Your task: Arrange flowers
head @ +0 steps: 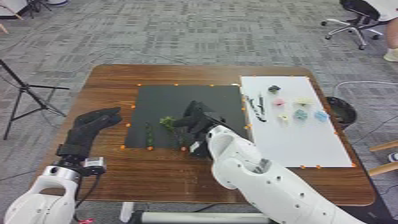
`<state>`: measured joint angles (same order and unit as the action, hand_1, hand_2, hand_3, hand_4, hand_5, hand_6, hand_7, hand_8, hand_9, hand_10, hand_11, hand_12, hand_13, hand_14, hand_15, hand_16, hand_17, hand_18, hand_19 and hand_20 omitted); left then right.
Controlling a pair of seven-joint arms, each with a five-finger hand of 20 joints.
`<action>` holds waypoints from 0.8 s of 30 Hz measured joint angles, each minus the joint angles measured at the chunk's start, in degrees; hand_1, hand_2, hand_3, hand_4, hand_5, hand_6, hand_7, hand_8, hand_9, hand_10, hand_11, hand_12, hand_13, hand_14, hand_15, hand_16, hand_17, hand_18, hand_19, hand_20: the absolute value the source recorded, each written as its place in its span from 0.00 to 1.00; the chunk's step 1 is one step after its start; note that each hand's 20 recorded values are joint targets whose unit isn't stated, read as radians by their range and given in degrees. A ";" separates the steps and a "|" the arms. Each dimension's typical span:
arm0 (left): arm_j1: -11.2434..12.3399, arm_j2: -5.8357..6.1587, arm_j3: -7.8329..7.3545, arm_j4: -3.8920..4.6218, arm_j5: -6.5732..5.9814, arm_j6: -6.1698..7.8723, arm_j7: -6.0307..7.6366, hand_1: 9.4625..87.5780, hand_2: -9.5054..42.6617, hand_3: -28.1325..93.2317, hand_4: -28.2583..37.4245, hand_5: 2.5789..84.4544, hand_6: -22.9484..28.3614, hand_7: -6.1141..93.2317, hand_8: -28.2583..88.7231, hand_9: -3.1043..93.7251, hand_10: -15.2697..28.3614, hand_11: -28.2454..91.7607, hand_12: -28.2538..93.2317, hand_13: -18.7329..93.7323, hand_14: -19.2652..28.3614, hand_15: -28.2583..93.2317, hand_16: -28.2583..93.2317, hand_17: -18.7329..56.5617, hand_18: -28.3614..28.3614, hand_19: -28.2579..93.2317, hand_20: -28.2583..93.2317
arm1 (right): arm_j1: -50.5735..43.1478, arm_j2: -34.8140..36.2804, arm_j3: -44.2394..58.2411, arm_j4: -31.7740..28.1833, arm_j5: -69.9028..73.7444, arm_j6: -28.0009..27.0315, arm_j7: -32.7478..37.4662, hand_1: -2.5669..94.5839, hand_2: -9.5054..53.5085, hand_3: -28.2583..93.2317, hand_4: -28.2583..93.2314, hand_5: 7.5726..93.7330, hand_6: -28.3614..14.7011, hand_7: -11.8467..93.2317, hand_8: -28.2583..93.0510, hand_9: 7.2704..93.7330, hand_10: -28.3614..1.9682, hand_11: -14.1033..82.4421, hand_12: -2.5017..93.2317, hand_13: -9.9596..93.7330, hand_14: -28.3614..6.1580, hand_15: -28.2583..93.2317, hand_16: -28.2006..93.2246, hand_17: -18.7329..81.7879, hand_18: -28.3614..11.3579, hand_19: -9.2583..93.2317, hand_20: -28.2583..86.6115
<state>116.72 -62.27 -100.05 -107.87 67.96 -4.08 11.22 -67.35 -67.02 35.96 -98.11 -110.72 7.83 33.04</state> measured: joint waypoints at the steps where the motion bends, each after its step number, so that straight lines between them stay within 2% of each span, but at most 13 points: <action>1: 0.02 0.00 -0.04 0.00 0.00 0.00 0.00 0.24 0.10 0.79 0.12 0.58 0.50 0.20 0.19 0.55 0.66 0.40 0.35 0.54 0.76 0.36 0.26 0.35 0.72 0.30 0.40 | -0.17 0.18 0.25 -0.32 0.25 0.18 -0.42 0.32 0.10 0.72 0.17 0.72 0.57 0.38 0.17 0.87 0.44 0.36 0.25 0.98 0.67 0.55 0.51 0.80 0.41 0.95 0.59; 5: 0.01 -0.07 -0.07 0.00 0.00 -0.03 0.00 0.24 0.11 0.79 0.12 0.58 0.50 0.20 0.19 0.55 0.66 0.40 0.35 0.54 0.76 0.36 0.26 0.35 0.72 0.30 0.40 | -0.76 1.14 1.23 -0.89 6.44 3.68 -6.33 0.29 0.20 0.74 0.15 0.69 0.61 0.40 0.17 0.80 0.45 0.31 0.23 0.94 0.64 0.56 0.51 0.74 0.38 0.95 0.60; 8: -0.04 -0.14 -0.06 0.00 0.03 -0.16 -0.01 0.24 0.11 0.78 0.12 0.58 0.50 0.20 0.19 0.55 0.67 0.40 0.35 0.54 0.77 0.36 0.26 0.35 0.72 0.30 0.40 | -0.97 1.94 1.32 -0.59 14.41 8.05 -14.73 0.27 0.26 0.74 0.14 0.68 0.62 0.36 0.16 0.72 0.47 0.25 0.21 0.91 0.61 0.56 0.50 0.71 0.36 0.94 0.61; 10: -0.10 -0.14 0.00 0.02 0.06 -0.21 -0.01 0.24 0.11 0.78 0.12 0.58 0.50 0.20 0.19 0.55 0.67 0.40 0.35 0.54 0.76 0.36 0.26 0.35 0.72 0.30 0.40 | -1.46 2.07 2.29 -0.12 17.19 7.94 -20.33 0.26 0.29 0.73 0.13 0.67 0.62 0.32 0.17 0.68 0.48 0.24 0.19 0.91 0.60 0.56 0.50 0.71 0.35 0.93 0.62; 12: -0.19 -0.14 0.10 0.11 0.06 -0.20 0.05 0.23 0.12 0.78 0.12 0.58 0.50 0.20 0.19 0.55 0.67 0.40 0.35 0.55 0.77 0.36 0.26 0.35 0.72 0.30 0.40 | -2.46 1.87 4.82 0.26 16.81 4.16 -24.45 0.25 0.32 0.73 0.13 0.66 0.62 0.28 0.17 0.66 0.49 0.23 0.17 0.91 0.59 0.56 0.50 0.70 0.33 0.93 0.62; 18: -0.48 -0.12 0.92 0.47 -0.37 0.75 0.83 0.23 0.12 0.79 0.12 0.58 0.50 0.20 0.19 0.56 0.67 0.41 0.35 0.55 0.77 0.36 0.26 0.35 0.73 0.30 0.40 | -3.22 1.40 9.38 1.37 1.57 -18.61 -28.50 0.24 0.35 0.72 0.13 0.62 0.61 0.23 0.18 0.61 0.51 0.22 0.15 0.91 0.57 0.56 0.49 0.69 0.31 0.92 0.63; 21: -0.62 -0.12 1.04 0.60 -0.39 0.76 0.89 0.23 0.13 0.78 0.12 0.58 0.50 0.20 0.19 0.56 0.67 0.41 0.35 0.55 0.77 0.36 0.26 0.35 0.73 0.30 0.40 | -3.28 1.07 9.06 2.19 -1.27 -24.07 -28.59 0.24 0.35 0.72 0.13 0.62 0.61 0.23 0.18 0.60 0.51 0.22 0.14 0.91 0.57 0.56 0.49 0.69 0.31 0.92 0.63; 24: -0.66 -0.12 1.05 0.62 -0.40 0.73 0.89 0.23 0.13 0.79 0.12 0.58 0.50 0.20 0.19 0.56 0.67 0.41 0.35 0.55 0.77 0.36 0.26 0.35 0.73 0.30 0.40 | -3.64 0.80 8.76 2.71 -0.64 -25.77 -28.43 0.23 0.35 0.72 0.13 0.62 0.61 0.22 0.18 0.60 0.51 0.22 0.14 0.91 0.57 0.56 0.49 0.69 0.31 0.92 0.63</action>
<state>116.06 -62.39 -99.00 -107.25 67.56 -3.35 12.11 -70.99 -66.22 44.72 -95.40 -111.36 -17.94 4.61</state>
